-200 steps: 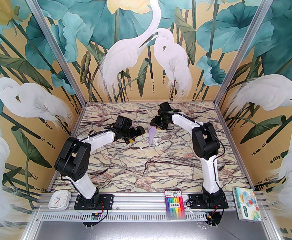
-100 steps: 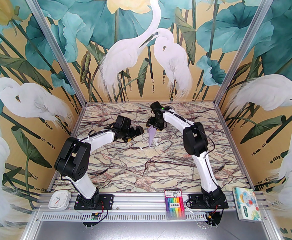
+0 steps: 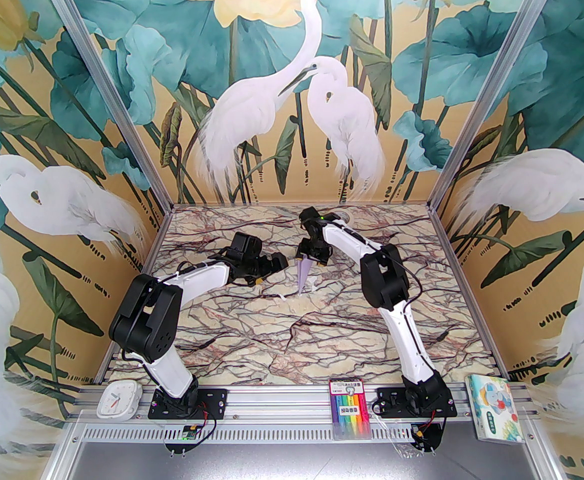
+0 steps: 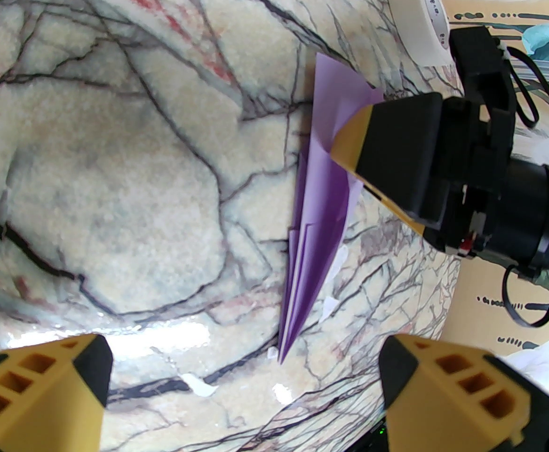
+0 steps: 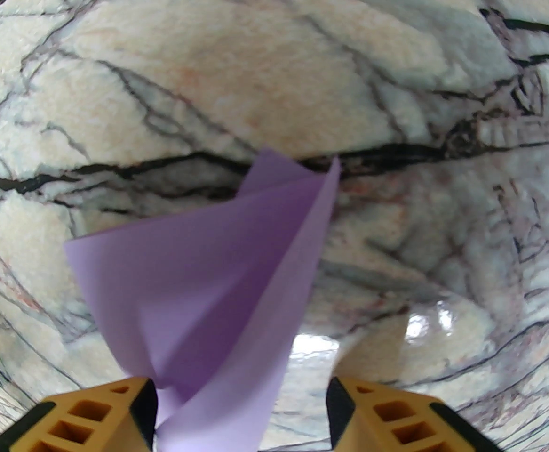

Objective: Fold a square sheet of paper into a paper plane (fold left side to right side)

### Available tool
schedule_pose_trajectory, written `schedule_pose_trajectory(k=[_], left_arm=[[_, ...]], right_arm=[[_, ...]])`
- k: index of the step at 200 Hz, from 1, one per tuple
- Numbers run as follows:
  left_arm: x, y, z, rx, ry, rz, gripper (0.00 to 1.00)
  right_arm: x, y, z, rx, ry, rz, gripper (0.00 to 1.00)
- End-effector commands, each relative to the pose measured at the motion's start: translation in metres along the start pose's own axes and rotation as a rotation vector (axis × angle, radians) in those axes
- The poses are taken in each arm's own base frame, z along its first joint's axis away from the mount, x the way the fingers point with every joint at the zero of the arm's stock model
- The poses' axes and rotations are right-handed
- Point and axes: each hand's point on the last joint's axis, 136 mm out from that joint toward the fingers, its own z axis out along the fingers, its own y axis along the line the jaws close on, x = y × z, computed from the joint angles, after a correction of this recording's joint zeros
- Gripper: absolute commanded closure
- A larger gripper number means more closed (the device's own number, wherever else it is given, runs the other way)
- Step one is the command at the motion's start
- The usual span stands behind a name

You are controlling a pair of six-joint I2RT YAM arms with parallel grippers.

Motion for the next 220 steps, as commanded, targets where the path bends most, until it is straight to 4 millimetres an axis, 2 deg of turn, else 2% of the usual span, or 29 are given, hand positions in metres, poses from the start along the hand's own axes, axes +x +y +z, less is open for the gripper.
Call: schedule_pose_trajectory(k=[1, 29, 62, 81, 124, 146, 181, 220], left_arm=[[0.001, 0.002, 0.003, 0.014, 0.007, -0.005, 0.01], [0.002, 0.000, 0.009, 0.031, 0.023, -0.015, 0.01], [0.003, -0.005, 0.016, 0.059, 0.027, -0.010, 0.00], [0.005, -0.014, 0.023, 0.088, 0.050, 0.004, 0.01], [0.014, -0.040, 0.042, 0.127, 0.093, 0.074, 0.01], [0.015, -0.046, 0.053, 0.118, 0.113, 0.100, 0.11], [0.019, -0.056, 0.065, 0.117, 0.139, 0.149, 0.24], [0.024, -0.051, 0.081, 0.086, 0.170, 0.180, 0.34]], right_arm=[[0.000, -0.001, -0.025, 0.003, -0.046, -0.005, 0.37], [0.004, -0.006, -0.033, -0.010, -0.057, 0.001, 0.40], [0.011, -0.016, -0.032, -0.030, -0.055, 0.024, 0.44], [0.016, -0.020, -0.030, -0.053, -0.049, 0.035, 0.46], [0.021, -0.036, -0.019, -0.077, -0.038, 0.066, 0.60], [0.023, -0.046, -0.014, -0.096, -0.031, 0.091, 0.70], [0.026, -0.053, -0.010, -0.145, -0.034, 0.112, 0.73], [0.030, -0.050, -0.003, -0.179, -0.021, 0.108, 0.79]])
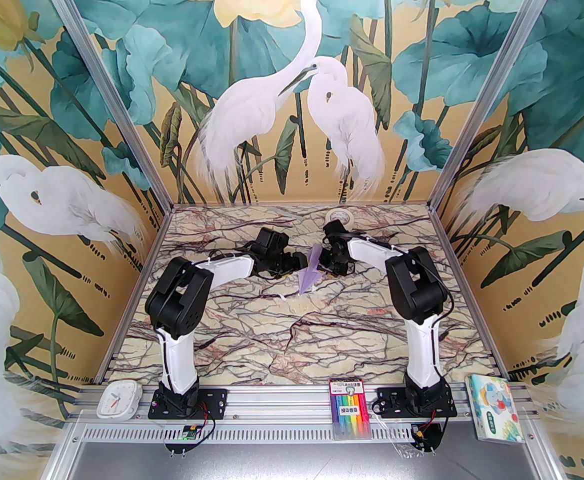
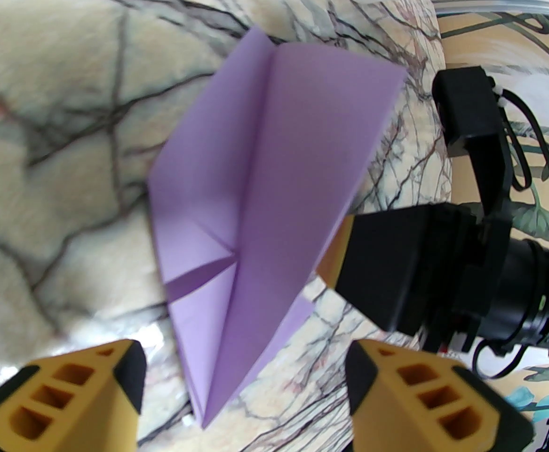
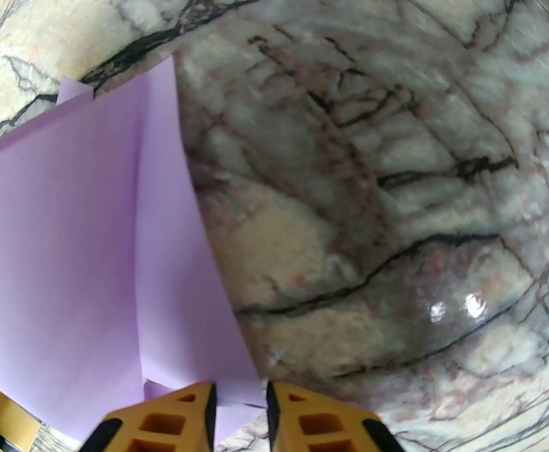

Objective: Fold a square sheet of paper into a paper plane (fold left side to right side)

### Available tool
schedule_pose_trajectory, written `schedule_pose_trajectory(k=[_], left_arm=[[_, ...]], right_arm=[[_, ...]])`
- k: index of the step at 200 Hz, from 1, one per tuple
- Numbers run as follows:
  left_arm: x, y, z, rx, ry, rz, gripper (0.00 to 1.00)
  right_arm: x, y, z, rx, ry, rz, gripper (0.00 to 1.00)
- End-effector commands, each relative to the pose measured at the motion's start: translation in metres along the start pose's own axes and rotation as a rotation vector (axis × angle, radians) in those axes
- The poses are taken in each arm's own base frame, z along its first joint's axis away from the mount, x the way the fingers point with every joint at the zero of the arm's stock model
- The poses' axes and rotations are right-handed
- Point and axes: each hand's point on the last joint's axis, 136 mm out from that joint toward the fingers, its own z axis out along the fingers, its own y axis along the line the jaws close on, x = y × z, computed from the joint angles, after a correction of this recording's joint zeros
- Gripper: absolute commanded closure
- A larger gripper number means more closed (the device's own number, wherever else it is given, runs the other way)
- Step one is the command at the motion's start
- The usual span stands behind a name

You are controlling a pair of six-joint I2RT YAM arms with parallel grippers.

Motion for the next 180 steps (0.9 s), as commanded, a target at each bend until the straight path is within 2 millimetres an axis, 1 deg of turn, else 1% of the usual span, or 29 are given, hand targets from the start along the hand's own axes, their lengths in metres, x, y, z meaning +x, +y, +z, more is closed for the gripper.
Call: schedule_pose_trajectory(k=[1, 5, 19, 40, 55, 78, 85, 91, 105, 116, 132, 150, 180], left_arm=[[0.011, 0.009, 0.013, -0.031, 0.058, 0.021, 0.34], [0.011, 0.009, 0.014, -0.030, 0.062, 0.024, 0.34], [0.012, 0.007, 0.018, -0.019, 0.076, 0.036, 0.41], [0.014, 0.002, 0.022, -0.002, 0.082, 0.061, 0.42], [0.016, 0.003, 0.026, -0.001, 0.091, 0.061, 0.42], [0.018, -0.001, 0.026, 0.009, 0.089, 0.080, 0.44], [0.020, -0.004, 0.025, 0.016, 0.091, 0.096, 0.48], [0.021, -0.005, 0.024, 0.019, 0.090, 0.106, 0.49], [0.023, -0.008, 0.024, 0.010, 0.082, 0.133, 0.48], [0.025, -0.009, 0.026, 0.000, 0.091, 0.149, 0.50], [0.026, -0.004, 0.028, -0.046, 0.085, 0.165, 0.48], [0.023, 0.002, 0.026, -0.094, 0.066, 0.169, 0.48], [0.017, 0.000, 0.021, -0.110, 0.039, 0.174, 0.48]], right_arm=[[0.002, 0.003, 0.007, -0.037, 0.003, 0.004, 0.79], [0.002, 0.002, 0.007, -0.037, 0.005, 0.006, 0.79], [0.003, 0.002, 0.008, -0.041, 0.004, 0.008, 0.79], [0.004, 0.000, 0.009, -0.044, 0.011, 0.013, 0.79], [0.004, 0.000, 0.010, -0.044, 0.010, 0.014, 0.79], [0.003, 0.001, 0.011, -0.049, 0.009, 0.015, 0.79], [0.004, 0.001, 0.012, -0.047, 0.012, 0.016, 0.79], [0.004, 0.001, 0.012, -0.047, 0.014, 0.017, 0.79], [0.004, 0.000, 0.013, -0.047, 0.017, 0.019, 0.79], [0.004, 0.000, 0.014, -0.044, 0.019, 0.021, 0.79], [0.004, 0.000, 0.014, -0.044, 0.022, 0.022, 0.78], [0.005, 0.000, 0.014, -0.045, 0.022, 0.021, 0.79], [0.006, -0.002, 0.016, -0.041, 0.027, 0.023, 0.79]])
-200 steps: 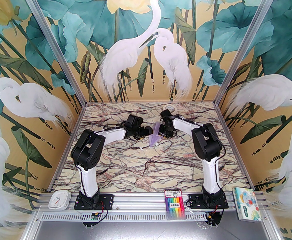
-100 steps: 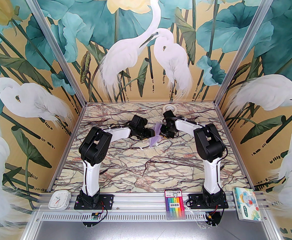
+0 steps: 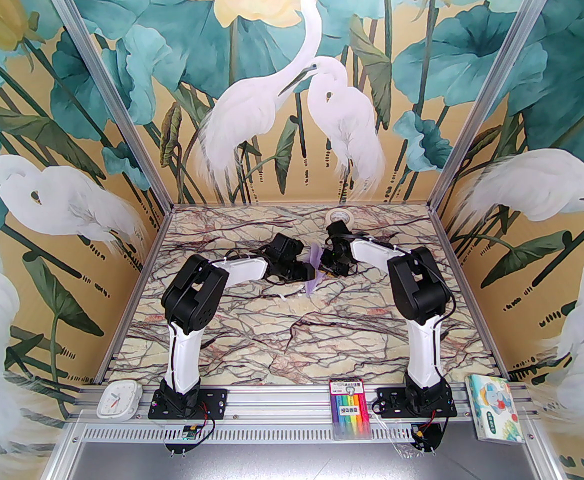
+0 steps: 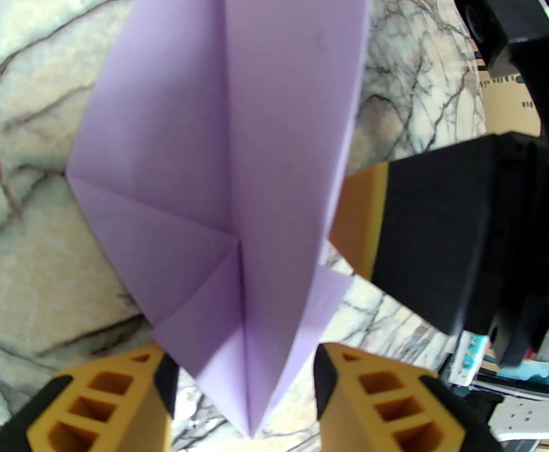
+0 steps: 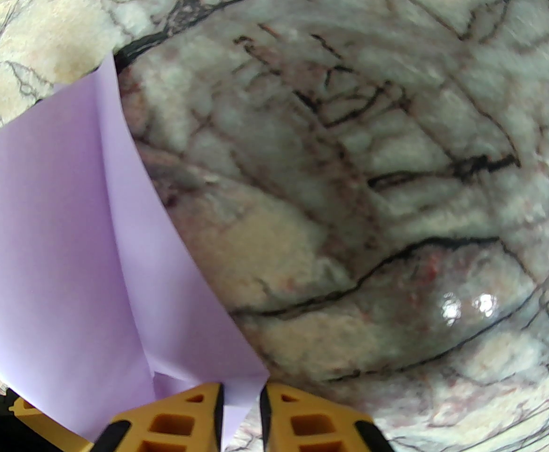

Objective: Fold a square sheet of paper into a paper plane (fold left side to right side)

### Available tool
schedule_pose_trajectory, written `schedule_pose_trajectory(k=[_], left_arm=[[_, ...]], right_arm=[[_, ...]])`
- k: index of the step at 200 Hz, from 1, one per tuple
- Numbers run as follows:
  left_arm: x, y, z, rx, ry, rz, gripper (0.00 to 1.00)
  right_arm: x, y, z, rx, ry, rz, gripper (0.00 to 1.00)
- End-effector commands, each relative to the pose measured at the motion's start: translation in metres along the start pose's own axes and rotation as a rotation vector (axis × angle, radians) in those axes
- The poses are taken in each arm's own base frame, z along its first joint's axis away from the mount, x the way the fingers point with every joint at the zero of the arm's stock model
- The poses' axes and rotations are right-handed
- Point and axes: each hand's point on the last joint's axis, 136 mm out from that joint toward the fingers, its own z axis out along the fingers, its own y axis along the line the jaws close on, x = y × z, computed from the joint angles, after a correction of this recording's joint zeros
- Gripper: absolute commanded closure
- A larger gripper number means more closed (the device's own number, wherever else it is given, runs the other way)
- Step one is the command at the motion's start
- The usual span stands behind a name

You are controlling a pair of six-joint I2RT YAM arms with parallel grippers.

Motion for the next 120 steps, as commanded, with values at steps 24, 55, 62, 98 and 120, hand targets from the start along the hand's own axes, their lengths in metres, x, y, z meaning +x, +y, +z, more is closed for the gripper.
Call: schedule_pose_trajectory(k=[24, 55, 62, 98, 120], left_arm=[[-0.014, -0.004, -0.013, -0.031, -0.057, 0.026, 0.49], [-0.015, -0.014, -0.013, 0.020, -0.060, 0.006, 0.50], [-0.016, -0.014, -0.013, 0.021, -0.065, -0.001, 0.50], [-0.019, -0.019, -0.011, 0.050, -0.068, -0.016, 0.53], [-0.021, -0.021, -0.009, 0.062, -0.069, -0.024, 0.53]], right_arm=[[0.006, -0.002, 0.016, -0.010, 0.021, 0.006, 0.78], [0.007, -0.003, 0.017, -0.008, 0.025, 0.008, 0.79], [0.007, -0.003, 0.017, -0.008, 0.025, 0.008, 0.78], [0.008, -0.004, 0.018, -0.006, 0.027, 0.007, 0.79], [0.008, -0.005, 0.018, -0.004, 0.029, 0.008, 0.78]])
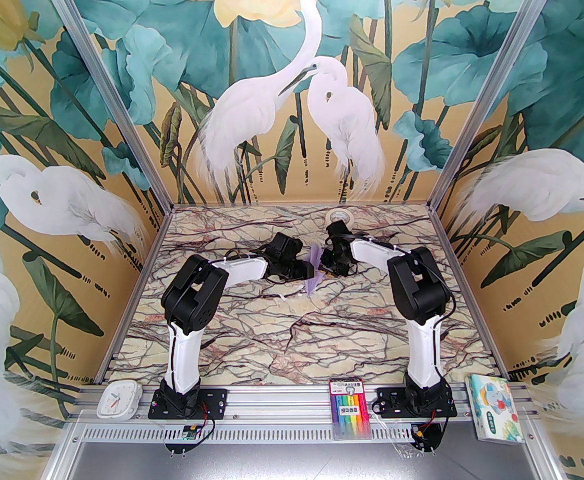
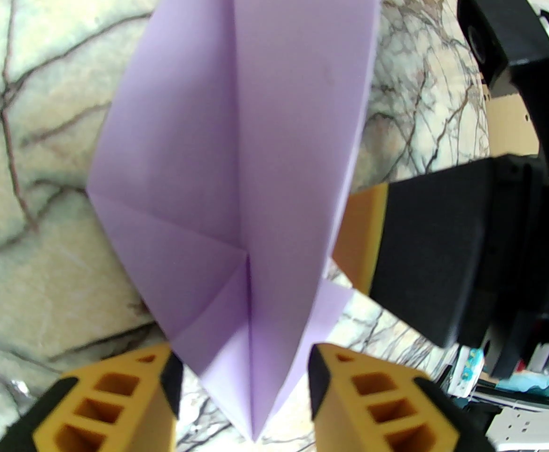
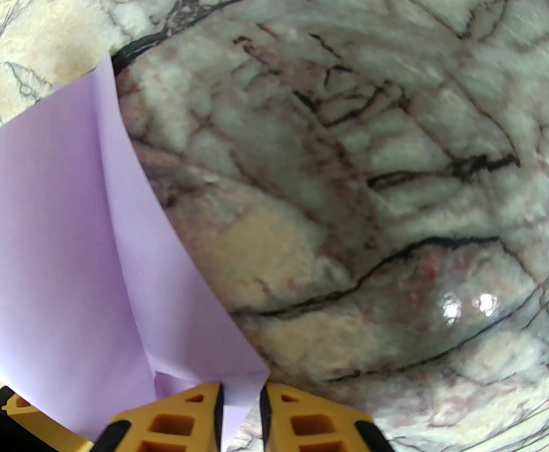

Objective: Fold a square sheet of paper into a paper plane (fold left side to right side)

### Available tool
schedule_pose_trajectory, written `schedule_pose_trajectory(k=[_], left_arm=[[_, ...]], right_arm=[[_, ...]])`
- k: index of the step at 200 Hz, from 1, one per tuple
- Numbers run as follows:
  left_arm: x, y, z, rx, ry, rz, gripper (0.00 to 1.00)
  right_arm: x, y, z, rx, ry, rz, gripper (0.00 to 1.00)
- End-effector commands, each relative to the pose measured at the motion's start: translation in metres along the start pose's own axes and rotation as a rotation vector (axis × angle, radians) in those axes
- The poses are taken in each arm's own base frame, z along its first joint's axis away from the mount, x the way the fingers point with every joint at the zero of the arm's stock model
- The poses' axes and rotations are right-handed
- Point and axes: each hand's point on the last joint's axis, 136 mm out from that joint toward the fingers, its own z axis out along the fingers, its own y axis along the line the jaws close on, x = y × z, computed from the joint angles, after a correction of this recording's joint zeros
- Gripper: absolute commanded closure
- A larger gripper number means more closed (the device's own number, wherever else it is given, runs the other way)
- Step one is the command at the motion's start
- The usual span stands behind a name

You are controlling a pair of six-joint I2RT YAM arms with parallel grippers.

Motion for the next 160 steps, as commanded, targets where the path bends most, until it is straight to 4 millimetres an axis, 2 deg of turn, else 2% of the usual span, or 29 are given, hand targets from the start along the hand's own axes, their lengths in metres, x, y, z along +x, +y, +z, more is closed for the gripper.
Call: schedule_pose_trajectory(k=[1, 55, 109, 160], left_arm=[[-0.013, -0.018, -0.008, 0.057, -0.036, -0.001, 0.53], [-0.013, -0.022, -0.001, 0.079, -0.013, -0.014, 0.52], [-0.005, -0.017, 0.007, 0.000, 0.005, 0.039, 0.50], [0.001, -0.011, 0.017, -0.096, 0.031, 0.084, 0.50]], right_arm=[[0.008, -0.004, 0.018, -0.004, 0.028, 0.008, 0.78], [0.007, -0.006, 0.018, -0.006, 0.030, 0.015, 0.79], [0.005, -0.008, 0.017, -0.025, 0.025, 0.028, 0.78], [-0.006, -0.011, -0.003, -0.081, -0.050, 0.059, 0.74]])
